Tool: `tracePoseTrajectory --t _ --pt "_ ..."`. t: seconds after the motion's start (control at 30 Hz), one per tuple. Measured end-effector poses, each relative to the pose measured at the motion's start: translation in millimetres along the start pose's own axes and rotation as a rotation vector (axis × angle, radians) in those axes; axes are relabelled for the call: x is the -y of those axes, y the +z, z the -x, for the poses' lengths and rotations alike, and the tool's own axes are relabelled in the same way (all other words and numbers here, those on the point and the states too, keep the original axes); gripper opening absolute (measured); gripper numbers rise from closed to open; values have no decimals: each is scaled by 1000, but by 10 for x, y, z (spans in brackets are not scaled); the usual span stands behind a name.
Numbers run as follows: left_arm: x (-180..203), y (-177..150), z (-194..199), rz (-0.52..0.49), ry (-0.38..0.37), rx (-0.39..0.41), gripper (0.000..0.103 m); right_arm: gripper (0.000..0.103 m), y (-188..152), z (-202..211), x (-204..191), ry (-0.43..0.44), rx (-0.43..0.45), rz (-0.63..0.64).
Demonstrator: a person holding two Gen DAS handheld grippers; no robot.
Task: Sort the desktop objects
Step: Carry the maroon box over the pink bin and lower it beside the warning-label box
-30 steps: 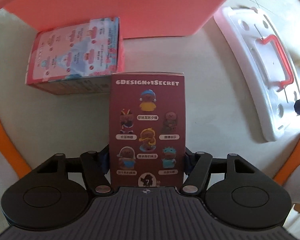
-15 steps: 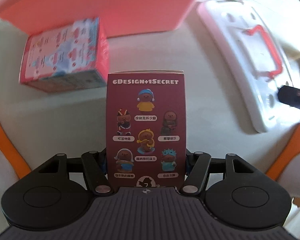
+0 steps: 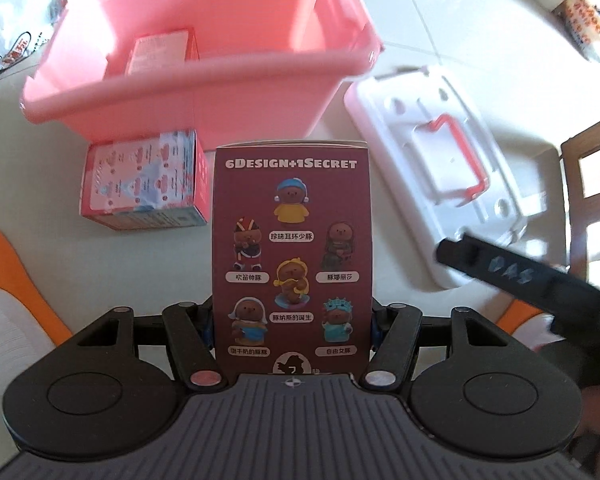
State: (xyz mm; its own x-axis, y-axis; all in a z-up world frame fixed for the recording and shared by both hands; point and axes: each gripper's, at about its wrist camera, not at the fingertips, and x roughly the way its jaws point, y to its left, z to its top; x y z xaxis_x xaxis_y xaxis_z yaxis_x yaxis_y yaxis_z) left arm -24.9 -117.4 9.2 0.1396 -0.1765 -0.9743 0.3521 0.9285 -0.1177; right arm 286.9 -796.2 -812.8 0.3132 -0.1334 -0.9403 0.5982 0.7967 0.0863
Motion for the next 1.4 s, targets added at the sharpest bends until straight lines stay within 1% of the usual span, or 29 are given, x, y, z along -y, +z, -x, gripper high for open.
tracePoseTrajectory --t 0.07,0.23,0.33,0.47,0.6,0.77,0.93,1.03,1.13,1.27,1.4 --pt "-66 1 195 4 -5 17 64 103 -10 21 -39 14 -5 17" --pt "-138 83 480 7 6 69 64 103 -31 34 -99 32 -19 36" --pt "-170 157 638 16 -9 91 64 103 -40 21 -102 31 -28 31" --pt "-187 332 785 20 -21 118 64 103 -49 -1 -103 34 -36 24" --pt "-241 591 866 29 -14 138 64 103 -56 -38 -117 37 -43 27" --pt "-289 933 846 38 7 159 64 103 -54 -96 -115 27 -45 25" --pt "-385 1248 655 84 0 139 64 103 -37 -160 -125 21 -40 24" --pt "-433 1386 492 96 25 125 64 103 -29 -213 -152 18 -41 35" --pt "-444 1510 424 95 29 143 64 103 -32 -287 -183 13 -50 48" --pt "-436 1650 346 116 30 140 64 103 -36 -381 -205 5 -68 47" --pt "-386 1775 256 109 32 135 64 103 -44 -458 -228 1 -80 48"
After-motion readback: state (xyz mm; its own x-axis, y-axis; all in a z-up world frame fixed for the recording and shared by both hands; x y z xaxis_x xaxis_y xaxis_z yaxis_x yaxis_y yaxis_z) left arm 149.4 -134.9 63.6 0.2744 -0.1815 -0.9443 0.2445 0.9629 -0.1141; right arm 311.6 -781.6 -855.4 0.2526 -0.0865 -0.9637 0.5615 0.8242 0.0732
